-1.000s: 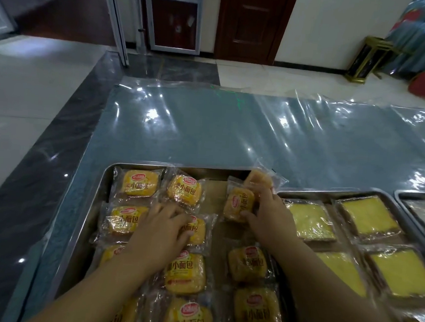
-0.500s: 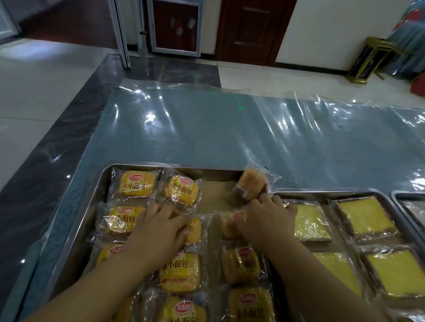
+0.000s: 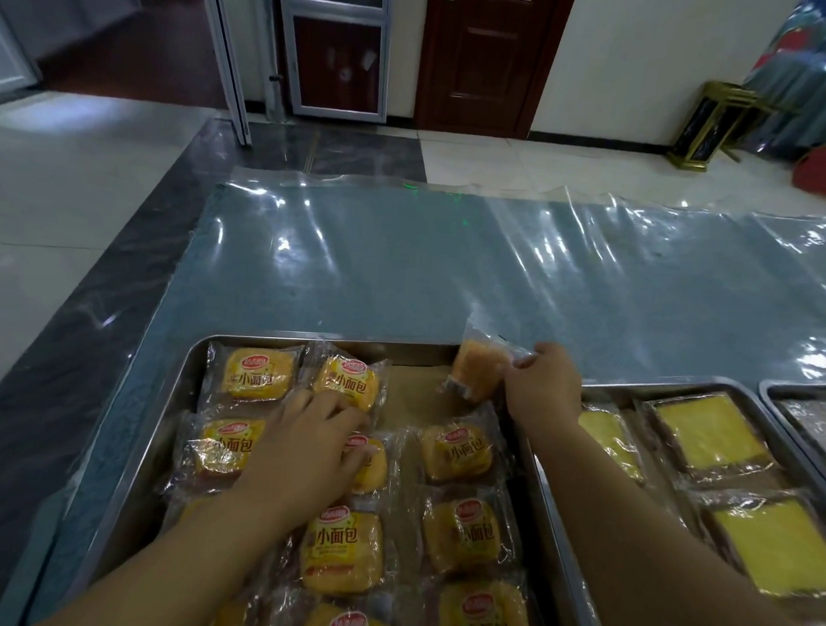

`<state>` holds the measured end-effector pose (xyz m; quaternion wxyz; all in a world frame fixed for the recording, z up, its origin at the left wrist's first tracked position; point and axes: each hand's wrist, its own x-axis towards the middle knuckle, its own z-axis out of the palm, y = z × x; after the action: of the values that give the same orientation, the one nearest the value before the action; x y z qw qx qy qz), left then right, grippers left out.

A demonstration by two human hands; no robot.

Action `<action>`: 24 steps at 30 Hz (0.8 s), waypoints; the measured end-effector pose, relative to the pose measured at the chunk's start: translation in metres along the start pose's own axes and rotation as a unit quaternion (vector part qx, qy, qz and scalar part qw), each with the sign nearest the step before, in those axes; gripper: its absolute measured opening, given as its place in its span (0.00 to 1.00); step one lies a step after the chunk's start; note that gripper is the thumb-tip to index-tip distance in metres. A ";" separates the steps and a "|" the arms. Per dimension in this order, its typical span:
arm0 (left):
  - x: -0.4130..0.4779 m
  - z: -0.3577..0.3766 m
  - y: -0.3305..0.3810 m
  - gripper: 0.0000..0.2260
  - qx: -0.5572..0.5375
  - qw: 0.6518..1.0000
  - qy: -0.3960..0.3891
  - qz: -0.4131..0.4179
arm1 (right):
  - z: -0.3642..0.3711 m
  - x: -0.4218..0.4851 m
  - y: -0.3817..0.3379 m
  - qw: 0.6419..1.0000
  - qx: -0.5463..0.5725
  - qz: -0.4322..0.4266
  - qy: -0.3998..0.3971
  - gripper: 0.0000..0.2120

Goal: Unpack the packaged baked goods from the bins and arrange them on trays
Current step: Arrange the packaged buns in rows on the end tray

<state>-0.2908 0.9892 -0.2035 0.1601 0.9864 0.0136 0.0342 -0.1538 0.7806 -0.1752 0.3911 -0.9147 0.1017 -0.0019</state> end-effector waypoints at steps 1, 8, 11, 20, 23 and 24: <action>-0.001 0.000 -0.001 0.15 -0.001 1.000 0.002 0.000 | 0.001 -0.002 0.000 0.999 0.029 -0.035 0.004 0.16; -0.007 0.002 -0.009 0.14 -0.012 1.000 0.012 -0.015 | 0.016 -0.043 0.004 0.856 -0.161 -0.487 0.064 0.04; -0.010 0.001 -0.012 0.15 -0.013 1.000 0.014 -0.025 | 0.021 -0.054 0.019 0.855 -0.219 -0.469 -0.013 0.11; -0.012 0.001 -0.012 0.15 0.005 1.000 0.005 -0.025 | 0.013 -0.062 0.022 0.859 -0.259 -0.441 -0.033 0.16; -0.012 0.002 -0.013 0.15 0.006 1.000 0.011 -0.022 | 0.014 -0.059 0.019 0.876 -0.229 -0.425 0.010 0.13; -0.012 0.002 -0.013 0.15 0.006 1.000 0.012 -0.020 | 0.014 -0.058 0.018 0.879 -0.224 -0.420 0.025 0.12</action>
<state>-0.3032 1.0007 -0.2108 0.1547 0.9864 0.0354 0.0430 -0.2123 0.7895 -0.1930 0.1355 -0.9342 -0.2849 -0.1663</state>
